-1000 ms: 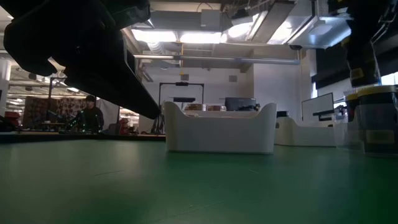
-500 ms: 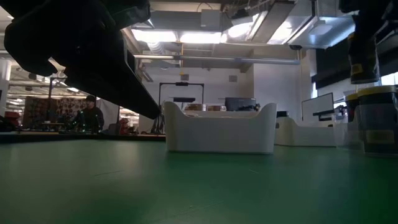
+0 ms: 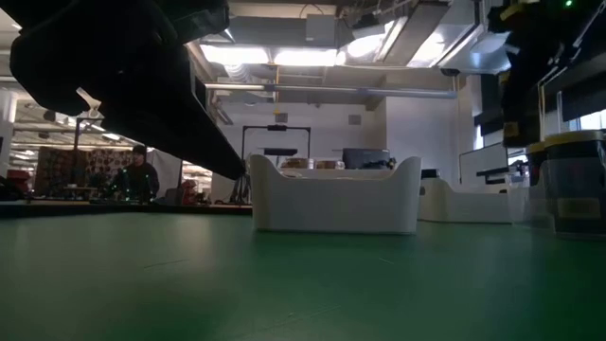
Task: Sort spices by type
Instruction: Put the yellow seasoning can into the bottom transparent bin
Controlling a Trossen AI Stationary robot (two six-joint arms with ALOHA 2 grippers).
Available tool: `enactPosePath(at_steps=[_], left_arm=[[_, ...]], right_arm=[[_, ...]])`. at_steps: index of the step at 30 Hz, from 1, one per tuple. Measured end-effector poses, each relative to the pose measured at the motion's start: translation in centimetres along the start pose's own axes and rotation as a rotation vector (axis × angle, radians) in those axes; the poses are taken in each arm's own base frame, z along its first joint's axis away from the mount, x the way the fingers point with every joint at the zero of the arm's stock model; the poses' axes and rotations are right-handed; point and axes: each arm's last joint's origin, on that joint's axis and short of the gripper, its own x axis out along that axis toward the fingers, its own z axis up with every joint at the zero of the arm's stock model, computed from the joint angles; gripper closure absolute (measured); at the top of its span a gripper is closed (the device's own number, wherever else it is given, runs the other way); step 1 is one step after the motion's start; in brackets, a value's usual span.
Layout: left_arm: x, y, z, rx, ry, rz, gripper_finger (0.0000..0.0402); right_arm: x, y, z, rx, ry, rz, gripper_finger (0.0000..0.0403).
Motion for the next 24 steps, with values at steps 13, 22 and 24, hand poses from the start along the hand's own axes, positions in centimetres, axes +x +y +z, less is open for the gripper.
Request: enactPosePath(at_steps=[13,22,24], left_arm=[[0.1,0.1,0.1,0.012,0.001,0.004,0.0109],[0.2,0.3,0.1,0.011,0.001,0.008,0.0109],[0.2,0.3,0.1,0.011,0.001,0.008,0.0109]], right_arm=[[3.5,1.1,-2.7,-0.03,0.056,-0.058,0.018],[5.0,1.4,-4.1,-0.016,0.093,-0.057,0.018],[5.3,1.6,-4.2,-0.006,0.082,-0.051,0.018]])
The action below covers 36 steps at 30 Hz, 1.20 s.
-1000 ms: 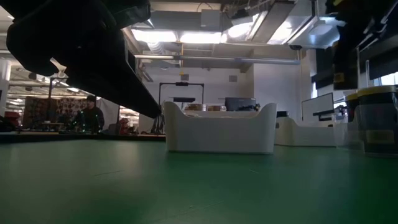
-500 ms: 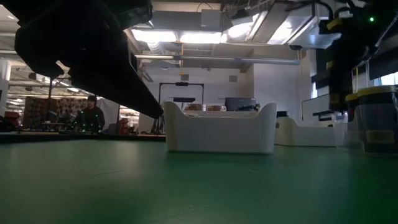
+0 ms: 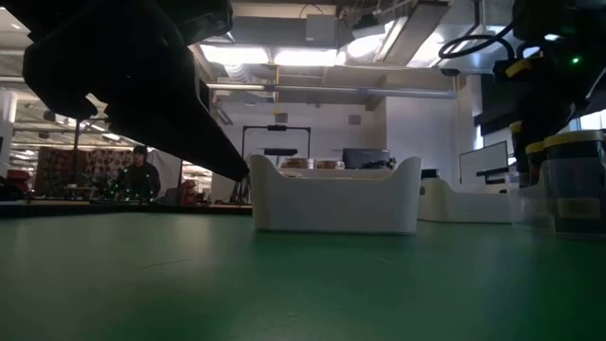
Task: Sort spices by type
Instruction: Put the yellow seasoning can into the bottom transparent bin, then put the black seasoning bottle into the top white bin
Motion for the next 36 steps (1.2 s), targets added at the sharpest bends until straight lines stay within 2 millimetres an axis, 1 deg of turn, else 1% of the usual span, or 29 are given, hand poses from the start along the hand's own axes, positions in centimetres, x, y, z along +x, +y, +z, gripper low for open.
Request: enactPosePath(at_steps=[4,11,18,21,23,26,29,33,36], left_arm=[[0.0,0.0,0.0,0.0,0.0,0.0,0.0109],[0.0,0.0,0.0,0.0,0.0,0.0,0.0109],[0.0,0.0,0.0,0.002,0.0,0.0,0.0109],[0.0,0.0,0.0,0.013,0.001,0.0,0.0109],[-0.3,0.0,0.3,0.033,0.004,-0.003,0.0109],[-1.5,-0.2,1.5,0.061,0.005,-0.022,0.0109],[-3.3,-0.5,2.7,0.108,0.04,-0.068,0.0109],[-5.4,-1.2,4.2,0.193,0.076,-0.161,0.0109],[-6.3,-1.9,5.3,0.27,0.092,-0.22,0.0109]], right_arm=[[0.5,0.3,-0.2,0.031,-0.01,0.015,0.0174],[0.6,0.3,-0.3,0.049,-0.009,0.015,0.013],[0.5,0.3,-0.3,0.045,-0.013,0.011,0.0121],[0.0,0.3,0.2,0.033,0.0,0.027,0.012],[-1.0,0.4,1.0,0.033,0.001,0.07,0.0119],[-3.0,0.6,2.8,0.053,-0.061,0.162,0.0119],[-4.3,1.8,3.7,0.04,-0.149,0.294,0.0119],[-5.4,3.8,4.0,0.011,-0.286,0.46,0.0119],[-5.8,5.5,3.9,-0.006,-0.362,0.554,0.0118]])
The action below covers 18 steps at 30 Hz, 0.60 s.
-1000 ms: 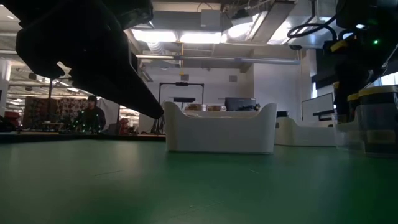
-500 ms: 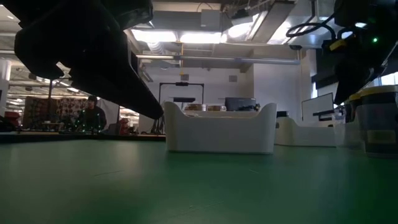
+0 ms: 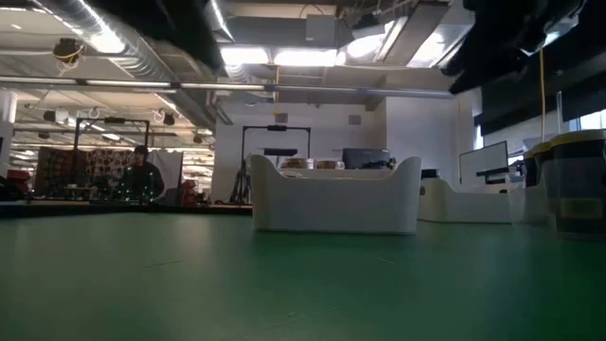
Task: Sort spices by type
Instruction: Put the black seasoning bottle into the top white bin
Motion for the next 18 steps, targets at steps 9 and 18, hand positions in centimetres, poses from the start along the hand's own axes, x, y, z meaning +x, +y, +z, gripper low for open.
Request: enactPosePath(at_steps=[9,18], left_arm=[[-3.9,-0.1,4.3,0.061,0.119,0.001,0.0115],[-5.3,-1.3,4.2,-0.222,0.509,-0.111,0.0147]], right_arm=[[2.2,4.8,-1.5,-0.122,-0.083,0.128,0.0118],[5.4,6.9,-4.0,-0.183,-0.026,0.081,0.0118]])
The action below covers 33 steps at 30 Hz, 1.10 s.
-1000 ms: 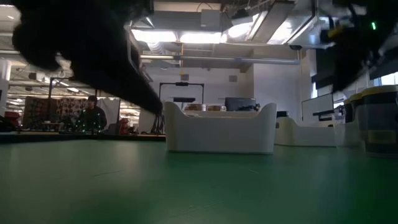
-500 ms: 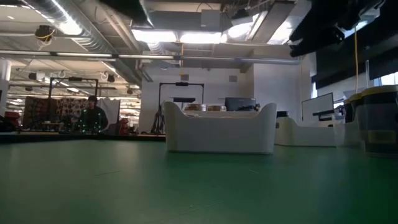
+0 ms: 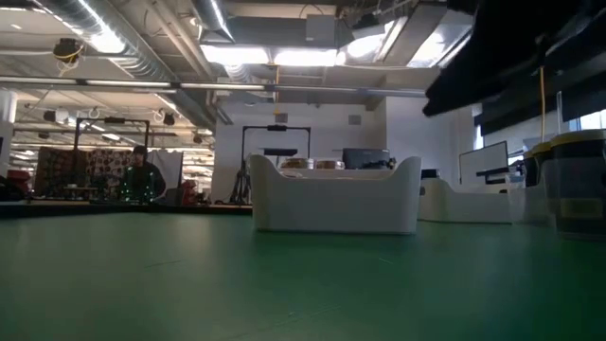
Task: Sort spices by type
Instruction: Put the black seasoning bottle into the top white bin
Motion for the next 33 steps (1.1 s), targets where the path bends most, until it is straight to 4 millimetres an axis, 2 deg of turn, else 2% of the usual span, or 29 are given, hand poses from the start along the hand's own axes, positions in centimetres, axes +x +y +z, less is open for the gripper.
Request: enactPosePath(at_steps=[3,8,16,21,28,33], left_arm=[[-0.2,-0.8,-1.4,-0.156,0.164,-0.09,0.0153],[-0.8,-2.6,-4.1,-0.347,0.356,-0.107,0.0158],[-1.6,-5.7,-8.8,-0.594,0.51,-0.045,0.0159],[-2.2,-7.1,-11.2,-0.69,0.57,-0.004,0.0167],[-2.3,-7.7,-12.3,-0.742,0.587,0.022,0.0169],[-1.9,-8.2,-12.6,-0.758,0.585,0.029,0.0169]], right_arm=[[0.9,0.4,-0.6,-0.022,0.021,-0.014,0.0118],[2.0,0.9,-0.8,-0.089,-0.009,-0.026,0.0118],[2.1,1.0,-0.7,-0.229,-0.034,-0.053,0.0118],[2.6,0.4,-0.2,-0.28,-0.047,-0.091,0.0118],[3.5,-0.8,0.4,-0.246,-0.011,-0.07,0.0118],[3.5,-0.6,0.3,-0.225,-0.003,-0.047,0.0118]])
